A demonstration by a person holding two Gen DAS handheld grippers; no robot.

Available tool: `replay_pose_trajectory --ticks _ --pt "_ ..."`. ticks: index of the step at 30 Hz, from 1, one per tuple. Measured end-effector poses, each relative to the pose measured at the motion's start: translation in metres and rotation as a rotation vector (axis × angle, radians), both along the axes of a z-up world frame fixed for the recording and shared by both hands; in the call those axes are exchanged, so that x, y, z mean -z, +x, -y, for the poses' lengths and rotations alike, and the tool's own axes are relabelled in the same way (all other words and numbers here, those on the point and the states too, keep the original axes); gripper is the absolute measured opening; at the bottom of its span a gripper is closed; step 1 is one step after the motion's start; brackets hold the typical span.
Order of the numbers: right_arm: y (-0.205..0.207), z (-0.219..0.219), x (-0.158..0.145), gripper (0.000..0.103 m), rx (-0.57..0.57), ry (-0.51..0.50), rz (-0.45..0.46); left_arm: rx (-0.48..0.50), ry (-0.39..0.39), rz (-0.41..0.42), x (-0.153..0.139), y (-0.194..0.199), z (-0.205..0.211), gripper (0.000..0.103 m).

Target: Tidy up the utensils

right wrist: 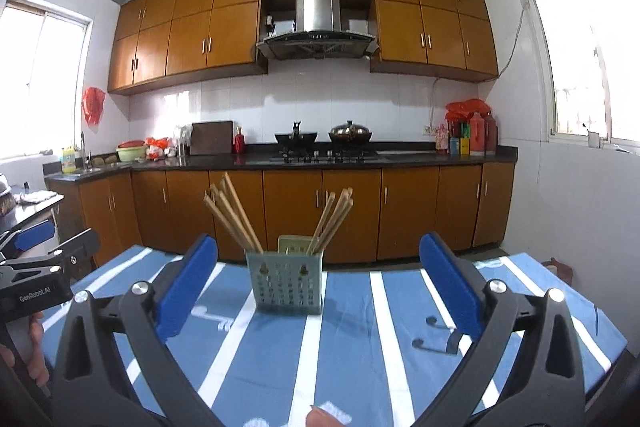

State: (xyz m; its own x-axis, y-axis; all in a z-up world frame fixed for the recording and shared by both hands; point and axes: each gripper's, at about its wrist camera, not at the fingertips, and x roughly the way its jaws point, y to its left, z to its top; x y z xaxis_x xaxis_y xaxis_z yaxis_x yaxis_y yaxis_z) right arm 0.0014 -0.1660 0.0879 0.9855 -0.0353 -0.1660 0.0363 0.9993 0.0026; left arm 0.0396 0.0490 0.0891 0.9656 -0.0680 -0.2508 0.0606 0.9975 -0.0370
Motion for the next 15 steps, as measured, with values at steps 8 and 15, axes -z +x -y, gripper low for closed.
replay_pose_trajectory --ticks 8,15 --pt "-0.010 -0.004 0.036 0.099 0.017 -0.006 -0.033 0.001 -0.007 0.013 0.021 -0.015 -0.002 0.101" --pt "-0.013 -0.004 0.061 0.099 0.031 -0.018 -0.051 0.015 -0.005 -0.038 0.047 -0.019 0.002 0.101"
